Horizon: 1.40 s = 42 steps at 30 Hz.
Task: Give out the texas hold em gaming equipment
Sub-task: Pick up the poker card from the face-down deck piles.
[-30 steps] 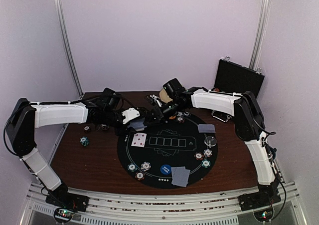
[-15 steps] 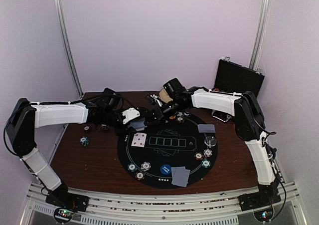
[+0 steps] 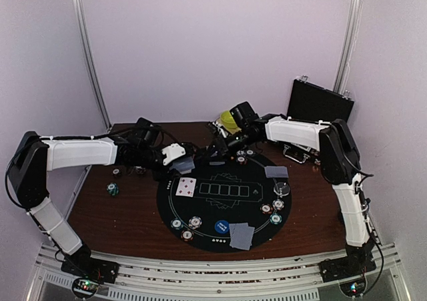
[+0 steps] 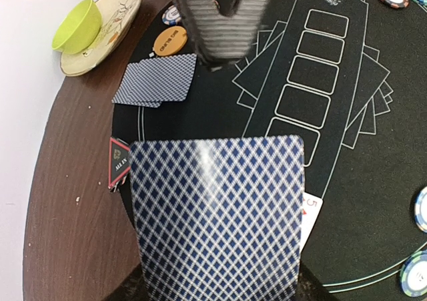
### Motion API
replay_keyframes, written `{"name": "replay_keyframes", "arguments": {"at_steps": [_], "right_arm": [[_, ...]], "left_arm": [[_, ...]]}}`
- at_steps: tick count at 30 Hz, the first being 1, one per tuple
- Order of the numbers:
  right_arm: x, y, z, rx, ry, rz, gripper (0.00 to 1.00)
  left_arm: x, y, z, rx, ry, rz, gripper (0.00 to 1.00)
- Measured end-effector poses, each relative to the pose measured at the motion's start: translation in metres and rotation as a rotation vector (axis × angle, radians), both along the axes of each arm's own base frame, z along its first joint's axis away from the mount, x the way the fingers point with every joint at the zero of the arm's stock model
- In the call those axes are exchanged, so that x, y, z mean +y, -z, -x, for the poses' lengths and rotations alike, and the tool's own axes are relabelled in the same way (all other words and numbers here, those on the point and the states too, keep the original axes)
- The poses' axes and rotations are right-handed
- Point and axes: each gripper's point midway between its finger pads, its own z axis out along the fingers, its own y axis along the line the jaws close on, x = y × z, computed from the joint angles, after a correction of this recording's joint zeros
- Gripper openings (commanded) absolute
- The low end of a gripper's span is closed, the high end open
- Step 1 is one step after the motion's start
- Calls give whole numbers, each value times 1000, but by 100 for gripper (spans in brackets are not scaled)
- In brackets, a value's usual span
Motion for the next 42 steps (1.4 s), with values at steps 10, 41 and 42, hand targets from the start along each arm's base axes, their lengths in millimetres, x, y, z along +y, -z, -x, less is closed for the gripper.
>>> {"name": "replay_keyframes", "arguments": {"at_steps": [10,41,42], "right_arm": [[22,-20,5,-75,-30,-13,58],[47,25,11,-41,-53,47,35],[46,25,11,-43,-53,46,35]], "left_arm": [[-3,2,3,14,15,9,56],[-5,6,12,59,43,18,56],[-5,6,12,59,43,17,56]]}}
